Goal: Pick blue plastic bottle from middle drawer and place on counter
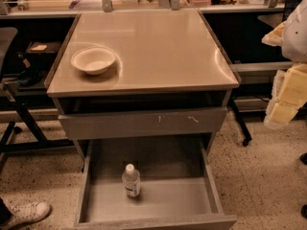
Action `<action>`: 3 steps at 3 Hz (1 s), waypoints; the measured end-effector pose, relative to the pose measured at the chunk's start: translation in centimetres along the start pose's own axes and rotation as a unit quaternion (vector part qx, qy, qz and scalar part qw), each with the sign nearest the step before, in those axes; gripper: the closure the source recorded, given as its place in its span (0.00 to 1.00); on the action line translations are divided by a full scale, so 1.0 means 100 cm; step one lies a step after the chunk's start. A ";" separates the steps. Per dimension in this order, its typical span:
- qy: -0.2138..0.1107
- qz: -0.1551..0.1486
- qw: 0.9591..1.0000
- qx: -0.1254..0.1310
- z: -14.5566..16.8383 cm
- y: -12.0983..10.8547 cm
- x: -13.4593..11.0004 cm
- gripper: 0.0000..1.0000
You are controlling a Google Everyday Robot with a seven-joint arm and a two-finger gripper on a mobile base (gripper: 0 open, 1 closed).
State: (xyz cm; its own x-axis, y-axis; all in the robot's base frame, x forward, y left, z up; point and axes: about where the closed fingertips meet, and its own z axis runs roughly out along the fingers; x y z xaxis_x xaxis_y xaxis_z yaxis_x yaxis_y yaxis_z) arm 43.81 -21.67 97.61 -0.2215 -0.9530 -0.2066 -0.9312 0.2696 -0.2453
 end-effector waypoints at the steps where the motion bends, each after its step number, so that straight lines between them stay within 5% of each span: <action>1: 0.000 0.000 1.000 0.000 0.000 0.000 0.000 0.00; 3: -0.028 0.003 0.999 -0.033 0.058 0.025 -0.016 0.00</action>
Offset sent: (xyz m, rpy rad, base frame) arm -0.0052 0.0167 -0.0531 0.0597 0.0706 -0.0006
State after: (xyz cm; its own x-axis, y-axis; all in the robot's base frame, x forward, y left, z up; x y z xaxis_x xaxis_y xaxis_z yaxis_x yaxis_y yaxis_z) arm 43.51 -18.60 91.80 -0.2122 -0.9416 -0.2615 -0.9472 0.2639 -0.1818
